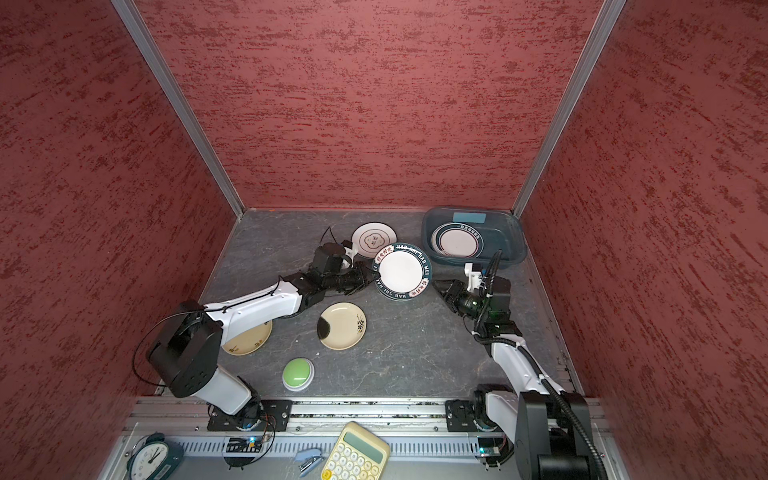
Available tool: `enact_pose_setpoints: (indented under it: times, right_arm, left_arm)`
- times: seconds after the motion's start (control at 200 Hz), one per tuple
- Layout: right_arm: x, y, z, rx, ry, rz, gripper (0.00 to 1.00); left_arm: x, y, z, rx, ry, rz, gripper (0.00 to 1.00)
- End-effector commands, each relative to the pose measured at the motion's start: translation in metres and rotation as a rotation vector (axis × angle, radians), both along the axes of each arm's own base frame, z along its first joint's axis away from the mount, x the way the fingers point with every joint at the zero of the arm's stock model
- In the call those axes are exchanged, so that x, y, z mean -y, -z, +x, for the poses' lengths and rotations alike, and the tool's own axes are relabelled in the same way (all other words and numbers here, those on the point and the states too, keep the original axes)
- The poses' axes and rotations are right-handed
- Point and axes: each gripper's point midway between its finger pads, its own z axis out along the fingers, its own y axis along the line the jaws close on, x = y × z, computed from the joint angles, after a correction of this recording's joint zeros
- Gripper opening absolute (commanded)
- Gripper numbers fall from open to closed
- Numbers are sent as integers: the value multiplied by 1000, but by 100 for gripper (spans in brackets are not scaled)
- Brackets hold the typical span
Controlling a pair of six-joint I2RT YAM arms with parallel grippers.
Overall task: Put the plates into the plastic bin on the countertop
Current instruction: 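Grasp the raised plate rim with the right gripper while the left gripper holds it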
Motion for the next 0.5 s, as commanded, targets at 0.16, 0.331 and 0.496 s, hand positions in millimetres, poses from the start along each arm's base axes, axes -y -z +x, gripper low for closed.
enact_pose_setpoints:
  times: [0.16,0.331,0.496]
  right_arm:
    - [-1,-8,20,45,13,-15,21]
    - [-3,1,27,9,15,-19,1]
    - [3,11,30,-31,62,-38,0]
  left_arm:
    - [20,-31,-3,57,62,-91,0]
    - [20,-28,-5,57,78,-84,0]
    - [22,-23,-6,56,96,-64,31]
